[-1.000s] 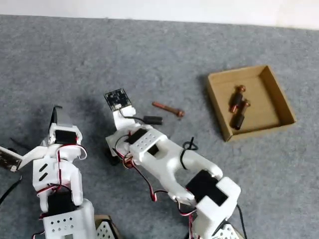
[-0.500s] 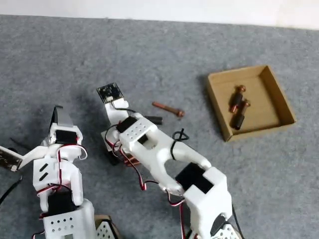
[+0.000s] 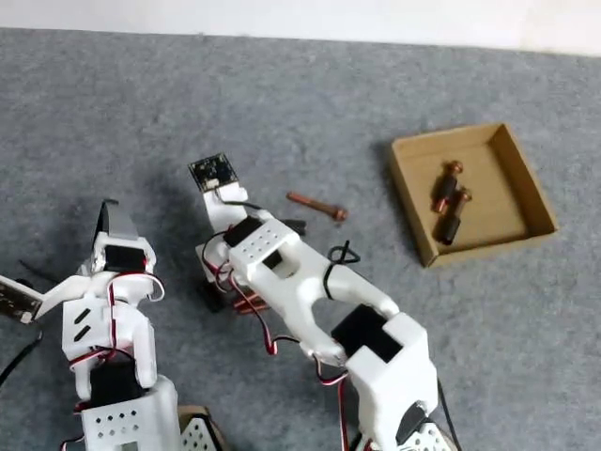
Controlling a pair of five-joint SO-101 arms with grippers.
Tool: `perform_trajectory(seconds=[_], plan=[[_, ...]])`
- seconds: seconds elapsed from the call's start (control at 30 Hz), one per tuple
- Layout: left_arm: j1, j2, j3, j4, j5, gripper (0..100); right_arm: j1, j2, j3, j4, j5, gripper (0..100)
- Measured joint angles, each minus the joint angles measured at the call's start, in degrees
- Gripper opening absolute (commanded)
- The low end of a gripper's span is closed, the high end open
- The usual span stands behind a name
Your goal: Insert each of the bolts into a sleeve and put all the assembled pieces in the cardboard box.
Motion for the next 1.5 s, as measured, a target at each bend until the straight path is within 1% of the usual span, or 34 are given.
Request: perform_trajectory(seconds=[0.17,0.33,0.43,0.6,0.67,0.73,0.83,1.0,1.07,1.13,1.27,1.37,1.5], plan=[[0.0,0.0,0.0,-0.1,0.0,2,0.0,0.0,-0.3,1.2,4.4,0.5],[0.0,0.0,0.0,-0.1,0.0,2,1.1,-2.9,-0.4,5.4,5.5,0.5],[0.0,0.0,0.0,-0.1,0.0,2,3.4,-8.1,-0.2,5.9,5.5,0.5],[0.2,0.0,0.0,-0.1,0.0,2,8.9,-17.4,5.5,5.9,5.8,0.5],[0.4,0.0,0.0,-0.1,0.0,2,11.3,-21.6,7.8,5.9,7.6,0.5],[1.9,0.0,0.0,-0.1,-0.5,2,13.3,-26.1,10.4,5.9,9.5,0.5],[6.9,0.0,0.0,-0.1,-6.2,2,15.5,-33.8,14.3,5.9,10.8,0.5],[22.3,0.0,0.4,0.4,-19.7,2,18.7,-47.6,25.4,4.0,11.2,0.5],[27.0,0.0,0.4,2.4,-23.1,2,20.5,-53.5,31.6,1.1,11.2,0.5],[29.0,0.0,0.4,3.6,-25.3,2,22.4,-59.9,38.4,-2.2,11.2,0.5],[29.6,0.0,0.4,5.2,-30.9,2,25.9,-73.2,51.4,-7.0,12.2,0.5],[30.2,0.0,0.4,5.4,-35.1,2,27.3,-83.2,59.1,-7.9,14.5,0.5],[30.4,0.0,0.4,6.3,-36.8,3,27.3,-95.8,67.3,-8.1,15.9,0.5]])
